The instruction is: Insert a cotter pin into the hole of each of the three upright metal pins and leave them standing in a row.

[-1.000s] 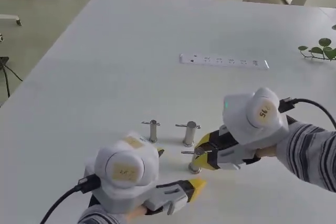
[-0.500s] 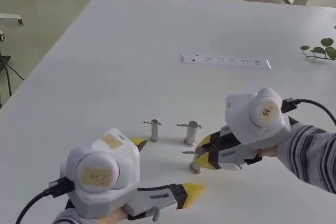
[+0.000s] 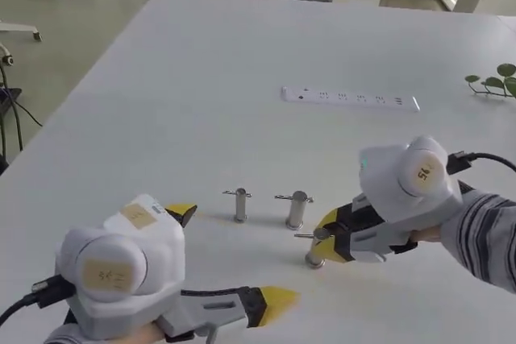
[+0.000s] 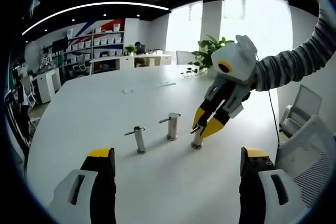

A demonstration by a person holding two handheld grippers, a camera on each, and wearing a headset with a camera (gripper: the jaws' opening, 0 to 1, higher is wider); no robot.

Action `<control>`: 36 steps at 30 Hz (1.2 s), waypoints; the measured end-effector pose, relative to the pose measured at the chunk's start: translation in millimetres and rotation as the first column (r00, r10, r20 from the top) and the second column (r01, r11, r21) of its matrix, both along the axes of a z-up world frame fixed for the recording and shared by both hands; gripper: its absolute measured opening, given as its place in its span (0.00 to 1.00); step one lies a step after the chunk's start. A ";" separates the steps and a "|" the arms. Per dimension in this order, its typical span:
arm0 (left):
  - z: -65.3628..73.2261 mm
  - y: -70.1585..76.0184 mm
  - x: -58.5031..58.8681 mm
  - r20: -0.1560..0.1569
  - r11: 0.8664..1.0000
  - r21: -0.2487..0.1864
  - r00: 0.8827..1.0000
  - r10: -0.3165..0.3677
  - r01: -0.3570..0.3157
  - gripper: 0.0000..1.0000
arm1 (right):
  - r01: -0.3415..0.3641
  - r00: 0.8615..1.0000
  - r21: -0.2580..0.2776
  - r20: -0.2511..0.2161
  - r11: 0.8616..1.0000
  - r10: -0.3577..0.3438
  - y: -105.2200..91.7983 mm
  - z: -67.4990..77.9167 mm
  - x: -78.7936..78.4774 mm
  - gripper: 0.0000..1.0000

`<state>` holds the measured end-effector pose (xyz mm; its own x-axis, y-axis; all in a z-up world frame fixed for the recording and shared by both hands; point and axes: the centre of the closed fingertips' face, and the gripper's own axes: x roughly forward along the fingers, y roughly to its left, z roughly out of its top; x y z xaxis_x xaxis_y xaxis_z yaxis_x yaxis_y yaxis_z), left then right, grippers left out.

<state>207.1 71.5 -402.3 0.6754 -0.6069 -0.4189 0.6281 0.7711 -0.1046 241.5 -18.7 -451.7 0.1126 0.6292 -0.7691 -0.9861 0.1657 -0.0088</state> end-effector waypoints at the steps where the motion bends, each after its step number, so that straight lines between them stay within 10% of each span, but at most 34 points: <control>1: 0.7 2.1 1.1 0.001 1.000 -0.001 1.000 0.004 -0.004 0.99 | 0.008 1.000 0.000 -0.001 1.000 -0.008 -2.1 0.5 1.9 0.08; 36: 4.0 18.9 5.1 0.000 1.000 -0.006 1.000 0.018 -0.018 0.97 | 0.064 0.998 -0.047 0.030 0.997 -0.062 -40.9 1.5 46.2 0.08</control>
<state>212.3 90.4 -398.4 0.6861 -0.5972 -0.4155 0.6143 0.7815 -0.1090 287.7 -59.6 -450.2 0.1733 0.5826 -0.7940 -0.9730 0.2260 -0.0466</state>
